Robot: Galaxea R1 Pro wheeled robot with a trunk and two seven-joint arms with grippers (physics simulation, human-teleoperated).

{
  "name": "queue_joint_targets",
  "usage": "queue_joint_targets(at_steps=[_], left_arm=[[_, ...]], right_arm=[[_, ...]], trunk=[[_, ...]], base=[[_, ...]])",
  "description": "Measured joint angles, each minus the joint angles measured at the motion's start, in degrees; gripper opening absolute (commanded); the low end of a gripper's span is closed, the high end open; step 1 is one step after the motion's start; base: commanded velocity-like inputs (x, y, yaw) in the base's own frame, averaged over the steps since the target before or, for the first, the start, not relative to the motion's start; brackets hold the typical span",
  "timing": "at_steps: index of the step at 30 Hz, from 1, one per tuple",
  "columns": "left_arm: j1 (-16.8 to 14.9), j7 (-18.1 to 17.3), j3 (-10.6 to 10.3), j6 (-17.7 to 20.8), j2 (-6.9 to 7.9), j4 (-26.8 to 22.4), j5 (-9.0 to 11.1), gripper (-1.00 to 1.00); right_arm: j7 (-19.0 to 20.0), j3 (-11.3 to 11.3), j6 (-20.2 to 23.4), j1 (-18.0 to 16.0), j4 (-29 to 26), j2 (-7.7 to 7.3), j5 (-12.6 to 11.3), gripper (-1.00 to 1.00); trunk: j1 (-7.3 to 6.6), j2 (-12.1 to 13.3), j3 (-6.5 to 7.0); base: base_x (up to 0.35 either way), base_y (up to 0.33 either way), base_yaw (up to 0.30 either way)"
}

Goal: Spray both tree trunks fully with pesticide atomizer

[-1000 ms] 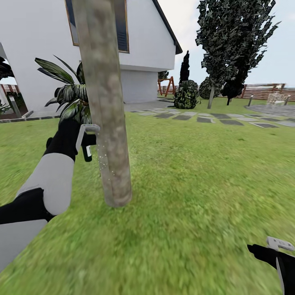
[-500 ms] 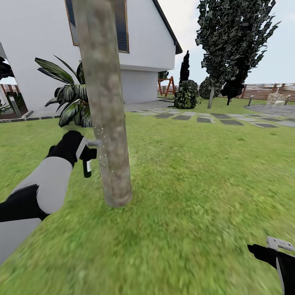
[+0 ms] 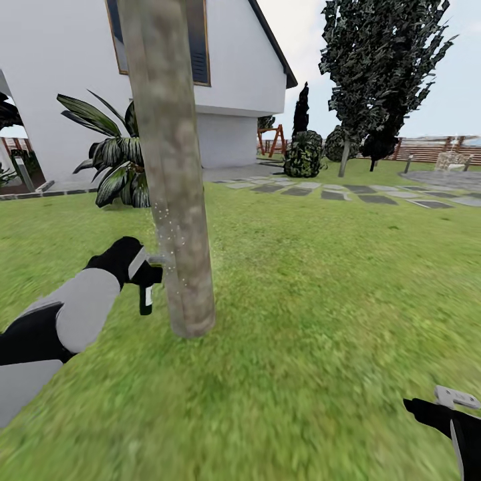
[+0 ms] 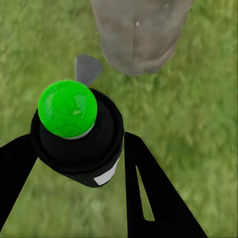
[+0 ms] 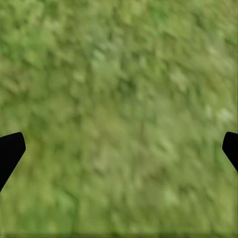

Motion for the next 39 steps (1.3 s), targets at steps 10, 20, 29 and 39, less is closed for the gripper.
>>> queue_joint_targets(at_steps=[10,20,29,39], left_arm=[[11.8,0.9,-0.1,-14.4,3.77,0.6,-0.4,-1.0],[18.0,0.7,0.1,-20.3,6.97,0.8,8.0,-1.0],[18.5,0.7,0.0,-20.4,6.73,0.8,9.3,-1.0],[18.6,0.7,0.1,-20.5,5.33,0.8,9.4,-1.0]], right_arm=[[-0.1,0.0,0.0,0.0,0.0,0.0,0.1,1.0],[-0.1,0.1,0.0,0.0,0.0,0.35,0.1,1.0],[0.0,0.0,0.0,0.0,0.0,0.42,0.0,1.0],[-0.1,0.0,0.0,0.0,0.0,0.44,0.1,1.0]], trunk=[[0.0,0.0,0.0],[-0.03,0.0,0.01],[-0.04,0.0,0.01],[-0.01,0.0,0.01]], base=[[0.0,0.0,0.0],[0.134,0.093,0.0],[0.312,0.098,0.0],[0.089,0.0,0.146]])
